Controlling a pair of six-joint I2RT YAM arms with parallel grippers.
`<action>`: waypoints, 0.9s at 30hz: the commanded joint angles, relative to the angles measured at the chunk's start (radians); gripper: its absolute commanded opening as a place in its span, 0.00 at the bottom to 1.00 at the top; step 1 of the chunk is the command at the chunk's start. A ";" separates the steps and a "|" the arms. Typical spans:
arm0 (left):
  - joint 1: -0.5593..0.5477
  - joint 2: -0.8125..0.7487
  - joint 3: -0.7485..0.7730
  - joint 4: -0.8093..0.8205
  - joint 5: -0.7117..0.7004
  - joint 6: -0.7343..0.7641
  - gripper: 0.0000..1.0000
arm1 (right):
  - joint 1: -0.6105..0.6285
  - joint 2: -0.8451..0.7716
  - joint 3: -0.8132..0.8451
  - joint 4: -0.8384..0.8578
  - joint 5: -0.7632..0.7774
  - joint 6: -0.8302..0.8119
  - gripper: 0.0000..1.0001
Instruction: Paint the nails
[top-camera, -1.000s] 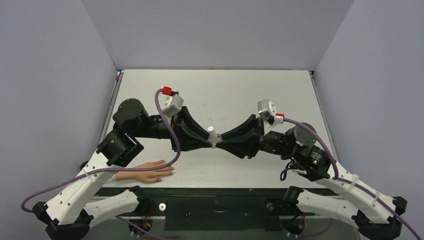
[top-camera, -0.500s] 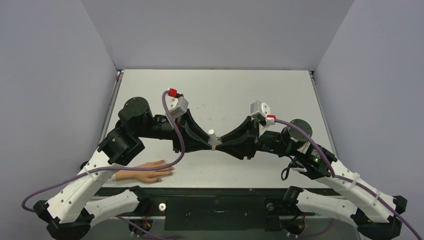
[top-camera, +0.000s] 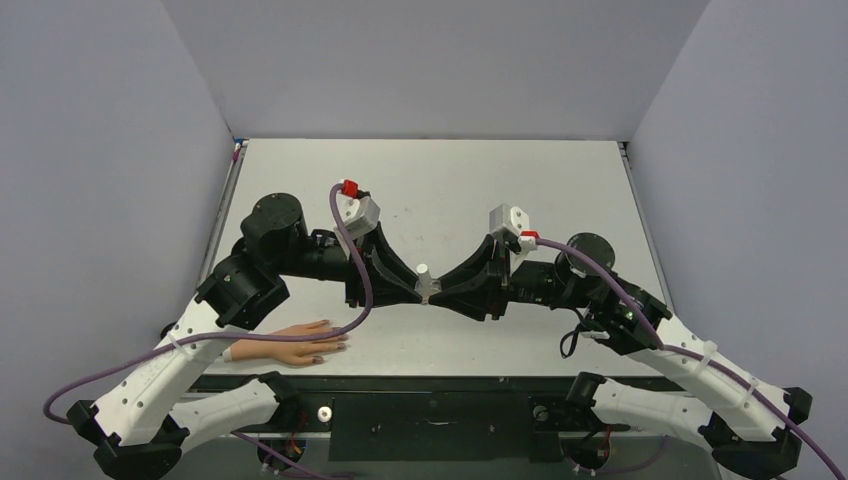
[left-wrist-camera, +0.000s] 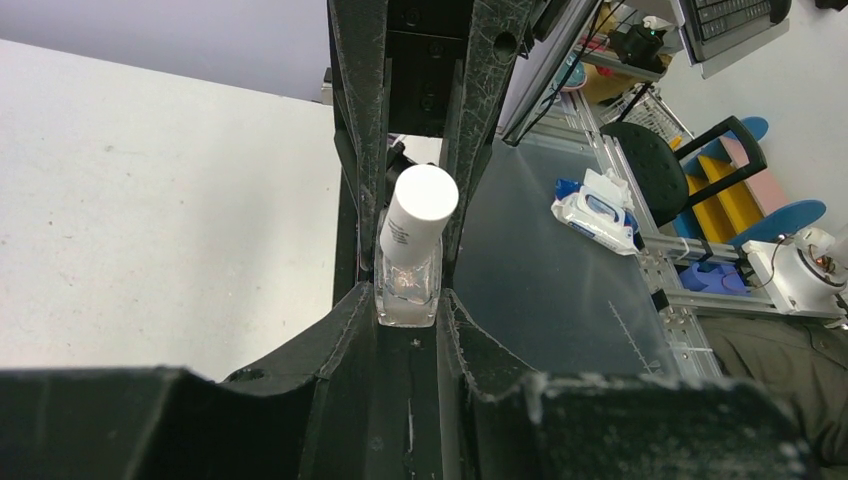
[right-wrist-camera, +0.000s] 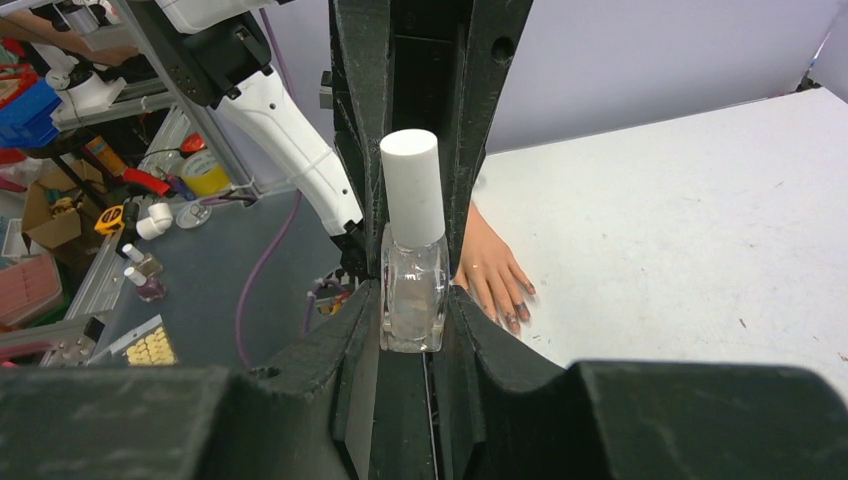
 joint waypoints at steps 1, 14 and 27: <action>-0.002 0.027 0.048 0.049 -0.050 0.005 0.00 | 0.016 0.048 0.025 0.009 -0.076 -0.041 0.23; -0.003 0.027 0.040 0.062 -0.056 0.001 0.00 | 0.021 0.059 0.023 0.014 -0.068 -0.048 0.15; 0.000 -0.022 0.032 0.047 -0.069 0.007 0.37 | 0.021 0.026 0.023 -0.039 -0.062 -0.080 0.00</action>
